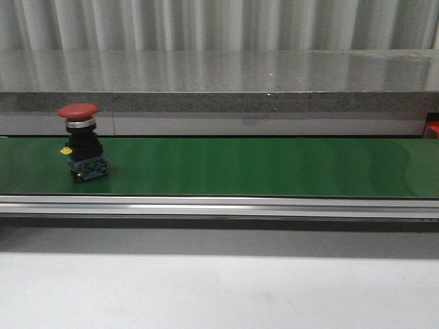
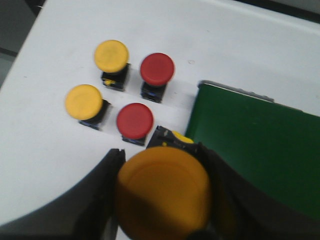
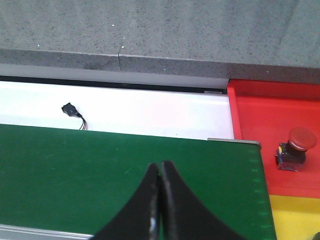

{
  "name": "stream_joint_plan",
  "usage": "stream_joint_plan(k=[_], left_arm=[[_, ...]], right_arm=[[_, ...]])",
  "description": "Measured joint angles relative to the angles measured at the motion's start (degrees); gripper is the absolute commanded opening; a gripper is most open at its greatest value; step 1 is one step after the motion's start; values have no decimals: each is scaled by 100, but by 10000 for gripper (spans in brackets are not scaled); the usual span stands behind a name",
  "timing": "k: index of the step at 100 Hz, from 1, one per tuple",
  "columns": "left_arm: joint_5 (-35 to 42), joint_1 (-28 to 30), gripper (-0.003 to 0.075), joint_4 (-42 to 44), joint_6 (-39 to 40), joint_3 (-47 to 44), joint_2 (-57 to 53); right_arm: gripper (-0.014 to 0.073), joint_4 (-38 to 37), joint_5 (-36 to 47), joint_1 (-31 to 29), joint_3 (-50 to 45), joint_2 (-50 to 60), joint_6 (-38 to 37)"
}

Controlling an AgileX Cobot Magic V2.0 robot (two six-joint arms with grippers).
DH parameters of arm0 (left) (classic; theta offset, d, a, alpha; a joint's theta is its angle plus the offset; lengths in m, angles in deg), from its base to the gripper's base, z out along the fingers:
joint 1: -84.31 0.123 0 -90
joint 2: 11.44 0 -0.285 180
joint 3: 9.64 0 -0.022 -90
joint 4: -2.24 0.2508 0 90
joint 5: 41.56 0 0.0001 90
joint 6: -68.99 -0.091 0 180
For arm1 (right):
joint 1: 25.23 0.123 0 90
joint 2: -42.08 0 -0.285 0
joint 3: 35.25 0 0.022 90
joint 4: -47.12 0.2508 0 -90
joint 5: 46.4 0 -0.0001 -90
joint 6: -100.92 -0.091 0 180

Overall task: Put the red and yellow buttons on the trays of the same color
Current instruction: 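Move the left gripper over a yellow button on the panel and grasp it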

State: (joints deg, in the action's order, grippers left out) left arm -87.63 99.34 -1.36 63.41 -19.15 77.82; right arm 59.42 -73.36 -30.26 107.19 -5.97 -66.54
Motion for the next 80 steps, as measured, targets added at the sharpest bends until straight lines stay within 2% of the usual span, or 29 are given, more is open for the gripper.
stream_joint_plan(k=[29,80], left_arm=[[-22,-560,-20,-10,-44,0,418],[13,-613,-20,46,-51,0,1088]], right_arm=[[-68,0,0,0,0,0,0],[-68,0,0,0,0,0,0]])
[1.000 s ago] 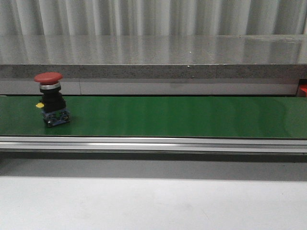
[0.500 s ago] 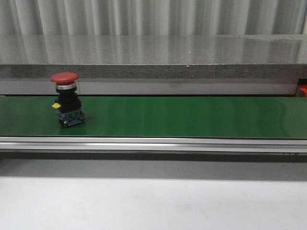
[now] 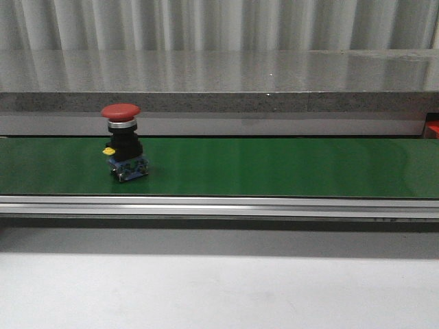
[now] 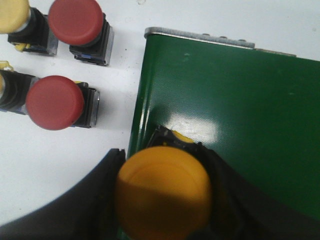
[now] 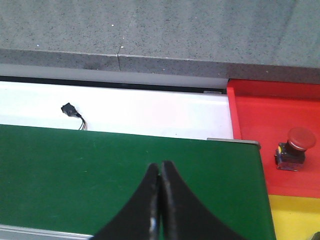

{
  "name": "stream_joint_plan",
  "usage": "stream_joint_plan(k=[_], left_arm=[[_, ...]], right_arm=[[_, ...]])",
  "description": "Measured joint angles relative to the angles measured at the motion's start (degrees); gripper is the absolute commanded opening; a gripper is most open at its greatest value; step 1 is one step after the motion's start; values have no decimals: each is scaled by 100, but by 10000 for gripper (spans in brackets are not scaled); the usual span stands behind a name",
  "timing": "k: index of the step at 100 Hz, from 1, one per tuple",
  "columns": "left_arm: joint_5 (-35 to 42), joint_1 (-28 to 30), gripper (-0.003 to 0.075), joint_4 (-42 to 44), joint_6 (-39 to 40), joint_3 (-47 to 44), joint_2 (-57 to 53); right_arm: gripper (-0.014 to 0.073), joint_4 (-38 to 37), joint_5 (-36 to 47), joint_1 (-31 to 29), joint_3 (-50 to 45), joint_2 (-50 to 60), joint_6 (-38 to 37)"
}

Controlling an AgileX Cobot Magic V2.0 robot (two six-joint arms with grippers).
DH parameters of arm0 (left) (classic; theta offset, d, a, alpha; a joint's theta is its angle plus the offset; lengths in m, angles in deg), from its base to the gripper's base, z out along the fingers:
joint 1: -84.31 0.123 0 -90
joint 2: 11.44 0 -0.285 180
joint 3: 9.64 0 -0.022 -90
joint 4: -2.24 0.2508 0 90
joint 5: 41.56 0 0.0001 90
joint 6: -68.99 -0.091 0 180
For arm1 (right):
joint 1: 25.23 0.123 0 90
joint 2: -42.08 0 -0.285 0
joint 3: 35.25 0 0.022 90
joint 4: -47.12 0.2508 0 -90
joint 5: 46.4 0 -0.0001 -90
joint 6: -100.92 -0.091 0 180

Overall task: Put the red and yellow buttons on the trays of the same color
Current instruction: 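Move the left gripper over a yellow button on the panel and grasp it, then set the yellow button on the belt and open the left gripper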

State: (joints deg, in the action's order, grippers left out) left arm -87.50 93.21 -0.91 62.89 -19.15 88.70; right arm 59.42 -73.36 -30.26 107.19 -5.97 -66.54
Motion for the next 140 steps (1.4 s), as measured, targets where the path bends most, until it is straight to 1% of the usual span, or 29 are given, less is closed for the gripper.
stream_joint_plan(k=[20,25,29,32,39,40,41,42,43,44,46,47,48,50,53,54,56,57,60,64,70,91,104,111,121,129,140], left_arm=[[0,0,-16,-24,0,0,93],[0,-11,6,-38,0,0,93],[0,-11,48,-51,0,0,98],[0,-11,87,-65,0,0,98],[0,-11,224,-76,-5,0,98],[-10,-11,277,-76,-5,0,98],[-11,-11,277,-76,-5,0,98],[-11,-11,314,-86,-5,0,98],[-11,-11,333,-87,-5,0,98],[-11,-11,375,-87,-5,0,98],[-20,-11,417,-96,-14,0,98],[-20,-11,461,-96,-31,0,98],[-20,-11,483,-96,-42,0,98],[-32,-11,569,-96,-74,0,98],[-48,-11,629,-110,-121,0,98],[-64,-11,666,-121,-151,0,108],[-81,-11,712,-148,-187,13,108],[-97,-11,721,-168,-198,11,108],[-143,-11,703,-223,-246,26,122],[-196,-11,656,-308,-336,72,122],[-265,-11,627,-438,-482,182,122],[-344,-84,624,-916,-863,410,-29],[-279,-429,624,-952,-1007,414,-354],[-123,-682,619,-941,-1029,401,-607],[373,-1050,618,-810,-1065,184,-1134],[780,-1320,618,-760,-1065,-199,-1633],[1260,-1501,618,-735,-1065,-865,-2441]], right_arm=[[-68,0,0,0,0,0,0],[-68,0,0,0,0,0,0],[-68,0,0,0,0,0,0],[-68,0,0,0,0,0,0],[-68,0,0,0,0,0,0],[-68,0,0,0,0,0,0],[-68,0,0,0,0,0,0],[-68,0,0,0,0,0,0],[-68,0,0,0,0,0,0],[-68,0,0,0,0,0,0],[-68,0,0,0,0,0,0],[-68,0,0,0,0,0,0],[-68,0,0,0,0,0,0],[-68,0,0,0,0,0,0],[-68,0,0,0,0,0,0],[-68,0,0,0,0,0,0],[-68,0,0,0,0,0,0],[-68,0,0,0,0,0,0],[-68,0,0,0,0,0,0],[-68,0,0,0,0,0,0],[-68,0,0,0,0,0,0],[-68,0,0,0,0,0,0],[-68,0,0,0,0,0,0],[-68,0,0,0,0,0,0],[-68,0,0,0,0,0,0],[-68,0,0,0,0,0,0],[-68,0,0,0,0,0,0]])
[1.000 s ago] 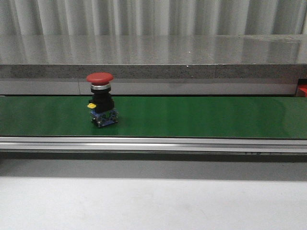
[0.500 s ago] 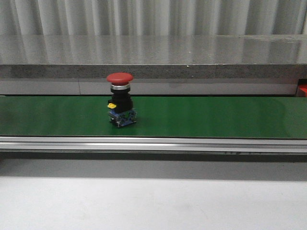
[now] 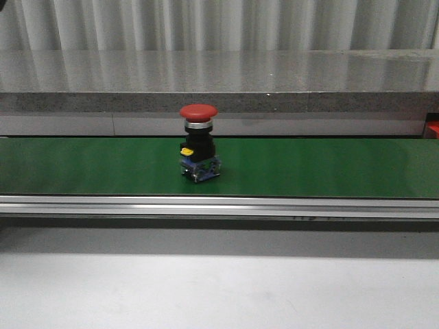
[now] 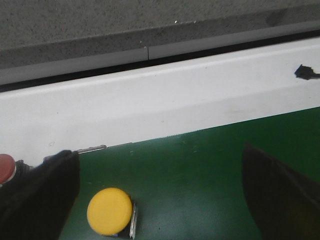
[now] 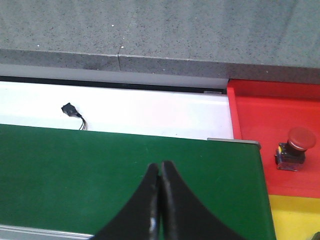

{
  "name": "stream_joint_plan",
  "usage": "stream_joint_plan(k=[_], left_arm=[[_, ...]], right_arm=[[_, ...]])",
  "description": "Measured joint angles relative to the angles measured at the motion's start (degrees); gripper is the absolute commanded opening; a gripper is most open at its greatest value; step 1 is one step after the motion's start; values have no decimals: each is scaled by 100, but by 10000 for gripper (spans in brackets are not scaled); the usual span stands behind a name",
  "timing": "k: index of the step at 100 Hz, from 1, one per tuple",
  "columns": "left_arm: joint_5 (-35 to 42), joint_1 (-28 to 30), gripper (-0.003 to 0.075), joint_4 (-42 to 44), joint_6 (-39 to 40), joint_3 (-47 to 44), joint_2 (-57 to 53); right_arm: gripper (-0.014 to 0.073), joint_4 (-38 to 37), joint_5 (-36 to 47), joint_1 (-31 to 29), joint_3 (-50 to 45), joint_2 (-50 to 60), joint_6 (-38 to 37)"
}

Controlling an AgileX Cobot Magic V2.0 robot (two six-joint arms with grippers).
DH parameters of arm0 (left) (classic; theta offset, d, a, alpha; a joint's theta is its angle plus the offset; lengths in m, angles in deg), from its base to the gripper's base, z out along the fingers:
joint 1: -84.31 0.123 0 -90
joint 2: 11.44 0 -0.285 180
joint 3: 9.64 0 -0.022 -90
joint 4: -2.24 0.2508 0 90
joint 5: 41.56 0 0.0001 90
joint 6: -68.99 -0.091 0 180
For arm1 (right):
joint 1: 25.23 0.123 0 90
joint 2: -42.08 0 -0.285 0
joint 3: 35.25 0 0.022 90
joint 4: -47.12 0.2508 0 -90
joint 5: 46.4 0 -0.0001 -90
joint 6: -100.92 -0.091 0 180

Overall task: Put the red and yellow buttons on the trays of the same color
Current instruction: 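Set the yellow button on the belt and open the left gripper, then lower the right gripper onto the red button on the belt and grasp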

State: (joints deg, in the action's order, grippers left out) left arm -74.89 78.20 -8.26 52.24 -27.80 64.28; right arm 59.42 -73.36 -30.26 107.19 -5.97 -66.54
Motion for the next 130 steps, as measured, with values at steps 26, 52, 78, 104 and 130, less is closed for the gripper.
stream_joint_plan(k=[26,52,78,104,130], left_arm=[[571,-27,611,13,147,-1617,-1807],[737,-47,216,22,300,-2607,-3233],[881,-47,-20,22,300,-2808,-3505],[900,-47,-20,22,300,-2808,-3505],[923,-47,-20,22,303,-2808,-3505]], right_arm=[[-68,0,0,0,0,0,0],[-68,0,0,0,0,0,0],[-20,0,0,0,0,0,0],[668,0,-68,0,0,0,0],[612,348,-687,211,373,-270,110]])
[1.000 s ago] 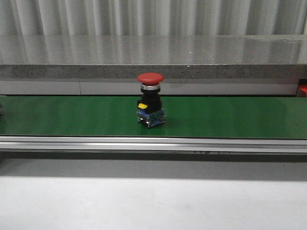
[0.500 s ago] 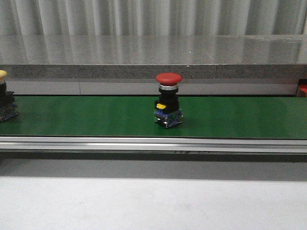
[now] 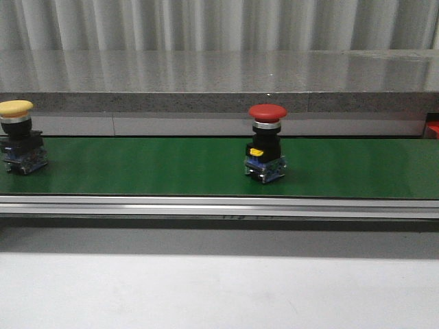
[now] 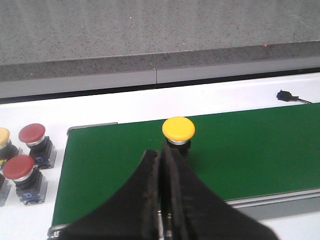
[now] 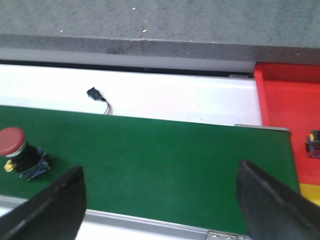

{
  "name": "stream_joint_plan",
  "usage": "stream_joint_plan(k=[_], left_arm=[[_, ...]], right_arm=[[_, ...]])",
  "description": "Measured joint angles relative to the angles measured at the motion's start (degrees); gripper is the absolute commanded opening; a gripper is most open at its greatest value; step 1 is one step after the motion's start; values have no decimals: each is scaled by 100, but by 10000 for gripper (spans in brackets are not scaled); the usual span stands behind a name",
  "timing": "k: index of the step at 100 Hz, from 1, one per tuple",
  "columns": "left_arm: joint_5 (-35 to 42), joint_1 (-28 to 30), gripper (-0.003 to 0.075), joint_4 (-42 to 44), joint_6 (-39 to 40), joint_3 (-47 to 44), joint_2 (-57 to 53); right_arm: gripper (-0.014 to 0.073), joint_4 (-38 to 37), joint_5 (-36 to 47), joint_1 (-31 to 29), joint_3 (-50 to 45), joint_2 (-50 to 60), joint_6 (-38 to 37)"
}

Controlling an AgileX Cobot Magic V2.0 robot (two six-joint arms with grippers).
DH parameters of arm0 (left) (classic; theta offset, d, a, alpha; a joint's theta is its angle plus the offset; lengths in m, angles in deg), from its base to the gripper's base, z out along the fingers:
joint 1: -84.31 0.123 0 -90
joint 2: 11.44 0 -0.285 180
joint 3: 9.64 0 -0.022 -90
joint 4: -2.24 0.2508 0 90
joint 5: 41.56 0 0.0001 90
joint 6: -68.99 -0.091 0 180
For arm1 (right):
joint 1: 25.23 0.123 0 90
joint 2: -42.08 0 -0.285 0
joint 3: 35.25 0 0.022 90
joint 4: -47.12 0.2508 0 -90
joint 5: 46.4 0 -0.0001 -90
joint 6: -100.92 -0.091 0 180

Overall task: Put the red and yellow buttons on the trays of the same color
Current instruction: 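Lower the right gripper onto the red button on the belt and grasp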

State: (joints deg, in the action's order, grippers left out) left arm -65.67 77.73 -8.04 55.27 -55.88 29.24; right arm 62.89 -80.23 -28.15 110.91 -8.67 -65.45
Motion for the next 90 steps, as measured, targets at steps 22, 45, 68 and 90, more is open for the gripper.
stream_joint_plan(k=[22,45,68,90], left_arm=[[0,0,-20,0,0,0,0],[0,0,-20,0,0,0,0],[4,0,-20,0,0,0,0],[13,0,-20,0,10,0,0]], right_arm=[[612,23,-873,741,1160,-1253,157],[612,23,-1204,1540,1758,-2756,371],[612,23,-1255,1922,1953,-3864,455],[612,23,-1152,1985,2220,-4499,490]])
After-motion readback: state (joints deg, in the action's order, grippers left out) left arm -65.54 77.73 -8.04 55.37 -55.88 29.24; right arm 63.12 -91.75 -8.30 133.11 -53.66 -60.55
